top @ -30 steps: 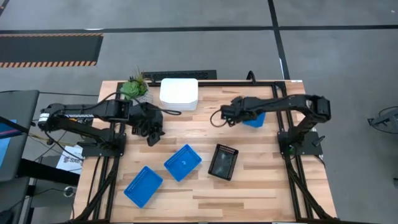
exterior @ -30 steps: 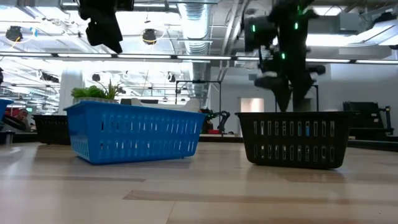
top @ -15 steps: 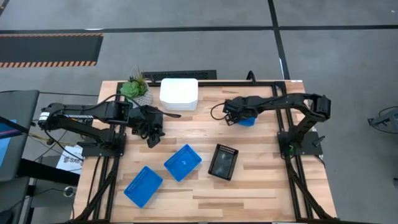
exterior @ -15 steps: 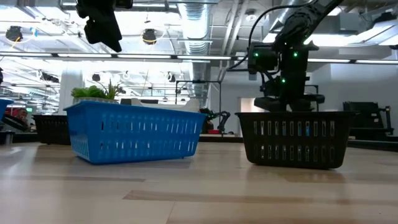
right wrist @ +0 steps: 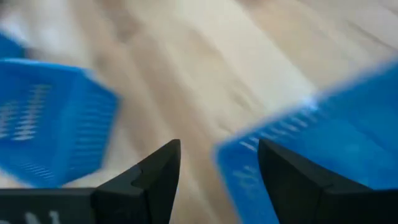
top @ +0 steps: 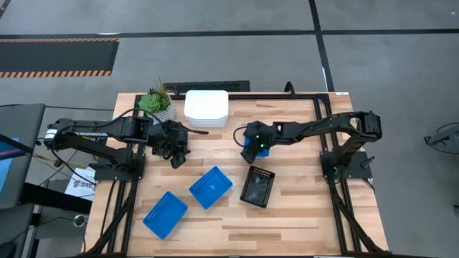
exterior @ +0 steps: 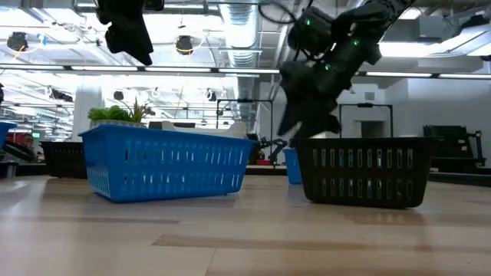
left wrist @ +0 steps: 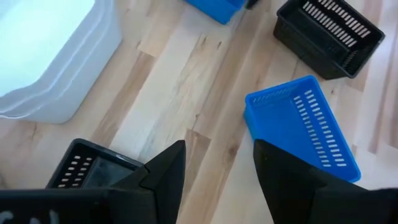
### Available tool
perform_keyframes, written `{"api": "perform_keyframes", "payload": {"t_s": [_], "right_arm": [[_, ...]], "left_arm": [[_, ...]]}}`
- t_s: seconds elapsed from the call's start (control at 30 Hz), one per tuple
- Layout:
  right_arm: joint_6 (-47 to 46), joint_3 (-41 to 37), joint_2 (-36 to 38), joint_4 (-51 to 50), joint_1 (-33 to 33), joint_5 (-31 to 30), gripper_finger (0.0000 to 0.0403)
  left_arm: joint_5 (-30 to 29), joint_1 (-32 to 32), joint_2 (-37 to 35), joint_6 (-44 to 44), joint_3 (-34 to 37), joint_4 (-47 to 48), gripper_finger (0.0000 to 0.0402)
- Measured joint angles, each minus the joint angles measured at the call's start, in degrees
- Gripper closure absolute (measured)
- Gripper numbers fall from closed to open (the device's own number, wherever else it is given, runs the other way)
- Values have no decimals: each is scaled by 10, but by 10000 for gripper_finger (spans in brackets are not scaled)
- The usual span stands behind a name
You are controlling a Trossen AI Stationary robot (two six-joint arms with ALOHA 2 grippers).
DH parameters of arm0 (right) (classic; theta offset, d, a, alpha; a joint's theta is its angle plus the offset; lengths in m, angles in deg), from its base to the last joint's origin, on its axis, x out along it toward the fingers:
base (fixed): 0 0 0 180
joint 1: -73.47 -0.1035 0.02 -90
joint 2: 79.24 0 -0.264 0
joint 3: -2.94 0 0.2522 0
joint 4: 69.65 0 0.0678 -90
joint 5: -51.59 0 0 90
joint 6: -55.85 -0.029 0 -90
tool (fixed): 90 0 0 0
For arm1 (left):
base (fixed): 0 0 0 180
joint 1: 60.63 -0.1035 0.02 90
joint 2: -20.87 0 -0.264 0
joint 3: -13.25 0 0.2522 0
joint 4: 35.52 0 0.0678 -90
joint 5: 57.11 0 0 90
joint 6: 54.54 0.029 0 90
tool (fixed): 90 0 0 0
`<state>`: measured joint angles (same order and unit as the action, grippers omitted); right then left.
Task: Stack baskets by color
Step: Move the blue bin from top right to middle table
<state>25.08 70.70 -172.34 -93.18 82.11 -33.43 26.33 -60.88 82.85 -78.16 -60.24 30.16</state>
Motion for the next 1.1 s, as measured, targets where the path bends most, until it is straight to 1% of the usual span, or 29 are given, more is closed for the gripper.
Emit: {"api": "perform_keyframes", "payload": {"t_s": [0.1, 0.13, 0.2, 0.23, 0.33, 0.4, 0.5, 0.57, 0.6, 0.63, 0.7, 0.77, 0.9, 1.0, 1.1], "right_arm": [[37, 1, 1, 46, -20, 27, 164], [41, 7, 1, 45, -25, 30, 164], [18, 21, 8, 12, -31, 20, 164], [-4, 30, 15, -21, -31, -1, 164], [-52, 56, 31, -134, -29, -108, 164], [-72, 66, 42, -209, -28, -194, 164], [-114, 78, 63, -289, -20, -331, 164], [-147, 79, 68, -345, -7, -395, 164], [-164, 78, 66, -377, 3, -402, 164], [-177, 77, 65, -405, 15, -396, 164], [-196, 73, 59, -442, 34, -366, 164], [-203, 59, 49, -453, 43, -338, 164], [-204, 46, 19, -420, 30, -306, 164], [-204, 45, -12, -385, 7, -287, 164], [-188, 45, -35, -317, -18, -268, 164]], "left_arm": [[-16, 0, 0, 10, 0, -5, 226], [-25, 0, 0, 14, 0, -11, 226], [-41, 0, 0, 15, 0, -24, 226], [-45, 0, 0, 15, 0, -31, 226], [-48, 0, 0, 15, 0, -41, 226], [-49, 0, 0, 19, 0, -45, 226], [-59, 0, 0, 29, 0, -49, 226], [-63, 0, 0, 29, 0, -52, 226], [-63, 0, 0, 29, 0, -52, 226], [-63, 0, 0, 29, 0, -52, 226], [-63, 0, 0, 29, 0, -51, 226], [-63, 0, 0, 29, 0, -51, 226], [-63, 0, 0, 29, 0, -50, 226], [-63, 0, 0, 27, 0, -49, 226], [-63, 0, 0, 23, 0, -49, 226]]}}
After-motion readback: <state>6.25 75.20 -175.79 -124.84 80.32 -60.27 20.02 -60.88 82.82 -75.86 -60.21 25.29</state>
